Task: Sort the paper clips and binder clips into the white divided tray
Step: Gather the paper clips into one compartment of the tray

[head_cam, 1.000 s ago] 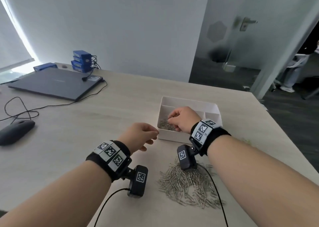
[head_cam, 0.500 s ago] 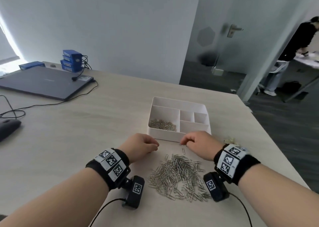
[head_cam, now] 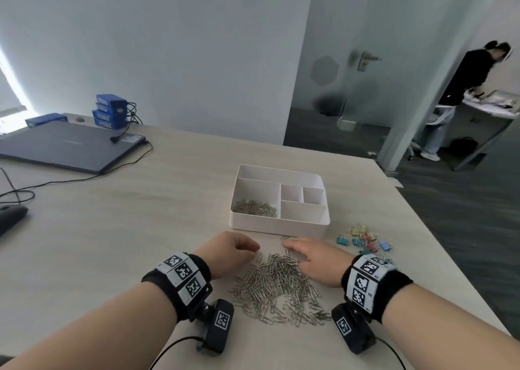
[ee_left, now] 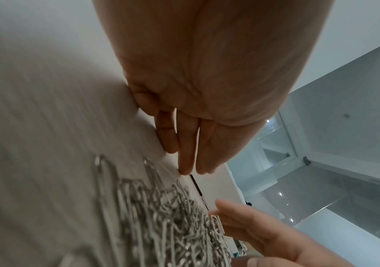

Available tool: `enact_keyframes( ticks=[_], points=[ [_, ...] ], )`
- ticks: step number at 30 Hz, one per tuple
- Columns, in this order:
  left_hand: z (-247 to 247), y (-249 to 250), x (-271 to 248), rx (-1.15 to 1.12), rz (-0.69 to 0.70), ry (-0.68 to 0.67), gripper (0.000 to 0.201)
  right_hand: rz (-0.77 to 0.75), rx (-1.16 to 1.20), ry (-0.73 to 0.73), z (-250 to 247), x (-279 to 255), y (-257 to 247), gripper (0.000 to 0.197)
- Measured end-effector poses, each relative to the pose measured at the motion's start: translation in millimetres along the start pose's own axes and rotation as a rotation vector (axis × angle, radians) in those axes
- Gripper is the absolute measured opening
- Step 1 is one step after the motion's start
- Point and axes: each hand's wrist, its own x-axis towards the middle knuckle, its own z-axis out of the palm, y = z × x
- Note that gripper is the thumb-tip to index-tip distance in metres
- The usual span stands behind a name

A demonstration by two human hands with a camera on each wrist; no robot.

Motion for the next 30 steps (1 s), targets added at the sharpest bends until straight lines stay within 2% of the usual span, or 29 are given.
enact_keyframes(
  ticks=[10,15,18,22,24,27,28,30],
  points=[
    [6.0,-2.7,-4.7,0.017,-0.001,0.020,0.024,0.017,-0.019,0.005,0.6,10.7,-11.2,0.065],
    [4.9,-1.8,-8.8,0.030,0.028,-0.006,0.026,-0.013,0.154,0.016,2.3,-2.6,-7.7,0.060],
    [6.4,-0.2,-9.3,0.039,0.041,-0.046,0.025,-0.037,0.308,0.064,4.5,-13.9,-4.4,0.052],
    [5.0,4.7,-13.2,0.045,0.063,-0.074,0.029,0.037,0.266,0.159,0.6,-27.5,4.7,0.042],
    [-3.3,8.5,-16.0,0.127,0.047,-0.079,0.044,0.103,0.186,0.114,-2.5,-32.7,10.3,0.057],
    [-16.8,10.3,-18.2,0.397,0.004,-0.165,0.077,0.184,0.102,-0.066,-4.2,-41.1,15.2,0.098],
    [-19.6,10.4,-19.4,0.474,-0.017,-0.202,0.083,0.198,0.078,-0.112,-3.5,-43.8,16.0,0.105],
    [-22.3,11.5,-23.3,0.575,-0.053,-0.262,0.083,0.207,0.036,-0.161,-1.5,-46.9,15.5,0.110]
  ],
)
